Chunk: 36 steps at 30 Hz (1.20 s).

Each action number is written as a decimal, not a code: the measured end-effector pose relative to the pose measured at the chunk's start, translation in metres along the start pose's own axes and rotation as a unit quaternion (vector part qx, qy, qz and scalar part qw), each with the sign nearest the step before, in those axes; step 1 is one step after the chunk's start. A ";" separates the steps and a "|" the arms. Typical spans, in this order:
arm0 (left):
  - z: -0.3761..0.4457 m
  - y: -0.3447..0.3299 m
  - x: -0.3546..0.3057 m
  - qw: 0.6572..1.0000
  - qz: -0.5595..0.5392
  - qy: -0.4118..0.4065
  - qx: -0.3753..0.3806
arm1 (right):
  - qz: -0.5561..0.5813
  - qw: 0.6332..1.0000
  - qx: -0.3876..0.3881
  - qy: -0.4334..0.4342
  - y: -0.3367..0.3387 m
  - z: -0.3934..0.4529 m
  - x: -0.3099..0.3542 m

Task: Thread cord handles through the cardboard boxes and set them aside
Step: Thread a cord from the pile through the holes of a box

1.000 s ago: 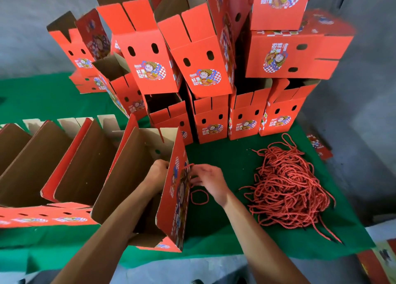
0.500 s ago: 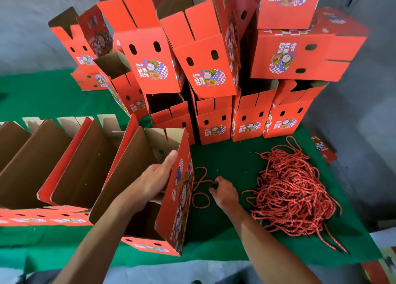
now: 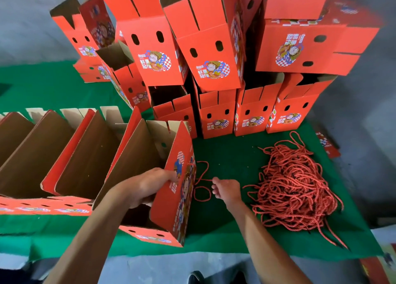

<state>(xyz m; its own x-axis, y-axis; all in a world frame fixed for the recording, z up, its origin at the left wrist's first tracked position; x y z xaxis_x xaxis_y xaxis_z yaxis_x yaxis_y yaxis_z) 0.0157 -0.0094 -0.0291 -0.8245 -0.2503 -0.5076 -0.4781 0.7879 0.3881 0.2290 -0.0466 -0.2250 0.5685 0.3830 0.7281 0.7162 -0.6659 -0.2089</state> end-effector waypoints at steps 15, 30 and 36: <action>-0.007 -0.029 -0.061 0.922 0.189 -0.289 -0.175 | 0.380 0.923 -0.001 0.059 0.065 -0.007 0.045; -0.002 -0.006 -0.070 0.831 0.342 -0.283 -0.337 | 0.154 0.975 0.083 0.136 0.018 -0.025 0.037; 0.023 -0.012 -0.098 0.875 0.319 -0.149 -0.333 | 0.082 0.986 0.018 0.146 0.002 -0.017 0.031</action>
<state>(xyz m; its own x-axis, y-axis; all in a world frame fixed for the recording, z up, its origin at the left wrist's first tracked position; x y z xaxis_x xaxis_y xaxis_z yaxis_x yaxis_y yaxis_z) 0.1097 0.0188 -0.0017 -0.9199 0.3561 -0.1644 -0.1024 0.1866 0.9771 0.2411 -0.0472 -0.1920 0.5412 0.0677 0.8382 0.6414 -0.6778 -0.3594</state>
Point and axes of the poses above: each hand's wrist, its own z-axis towards the middle knuckle, its own y-axis out of the back of the hand, x = y × z, the point moved 1 cm from there along z, towards the middle knuckle, and after that the axes turned 14 degrees about z, right-handed, at the moved point
